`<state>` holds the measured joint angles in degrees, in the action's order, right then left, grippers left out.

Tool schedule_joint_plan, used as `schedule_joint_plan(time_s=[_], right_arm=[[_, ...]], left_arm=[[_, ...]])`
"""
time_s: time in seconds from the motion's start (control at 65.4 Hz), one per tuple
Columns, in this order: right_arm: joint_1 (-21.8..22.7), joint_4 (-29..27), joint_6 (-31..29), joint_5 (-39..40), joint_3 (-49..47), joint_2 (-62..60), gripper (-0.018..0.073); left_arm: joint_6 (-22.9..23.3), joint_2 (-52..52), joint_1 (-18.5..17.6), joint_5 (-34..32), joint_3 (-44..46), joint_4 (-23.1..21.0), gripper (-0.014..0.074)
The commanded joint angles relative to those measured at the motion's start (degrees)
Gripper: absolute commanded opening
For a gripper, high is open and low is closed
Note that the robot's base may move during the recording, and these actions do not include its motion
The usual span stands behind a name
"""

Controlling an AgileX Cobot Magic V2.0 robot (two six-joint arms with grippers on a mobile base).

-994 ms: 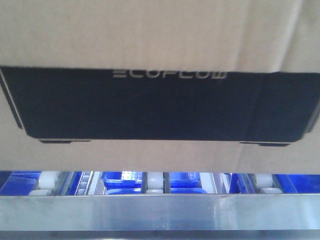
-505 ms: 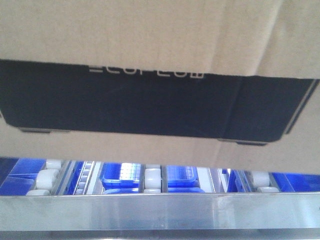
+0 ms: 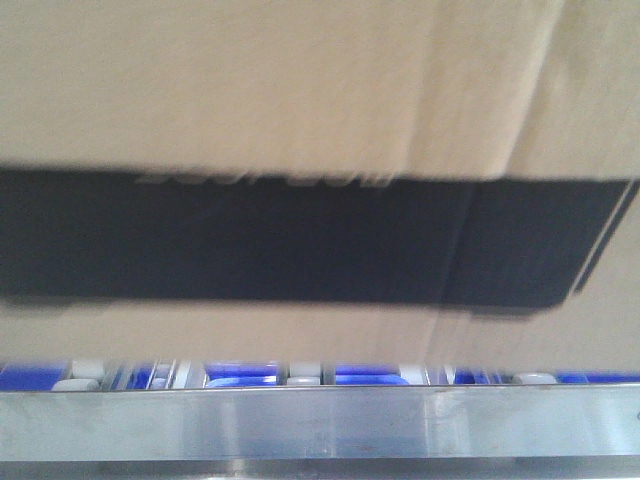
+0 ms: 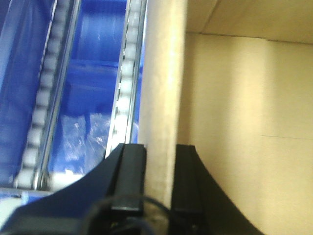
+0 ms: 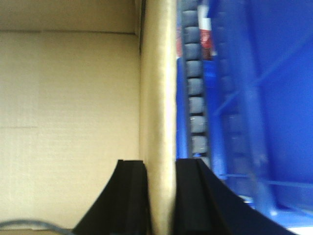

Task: Grab box from left shelf to table start
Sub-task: 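Lift the box with both grippers and pull it off the shelf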

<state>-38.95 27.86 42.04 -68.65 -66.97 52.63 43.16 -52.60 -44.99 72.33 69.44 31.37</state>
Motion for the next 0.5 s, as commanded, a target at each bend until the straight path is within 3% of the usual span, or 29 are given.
schedule_joint_plan(time_s=[0.0,0.489], right_arm=[[-1.0,2.2,0.7,7.8,-2.0,-1.1,0.0058],[-1.0,2.6,0.3,6.4,-0.5,-6.3,0.0058]], left_arm=[[0.9,2.9,-1.1,-2.0,1.0,-0.4,-0.0096],[-1.1,5.7,-1.1,-1.6,0.9,-0.6,-0.0096]])
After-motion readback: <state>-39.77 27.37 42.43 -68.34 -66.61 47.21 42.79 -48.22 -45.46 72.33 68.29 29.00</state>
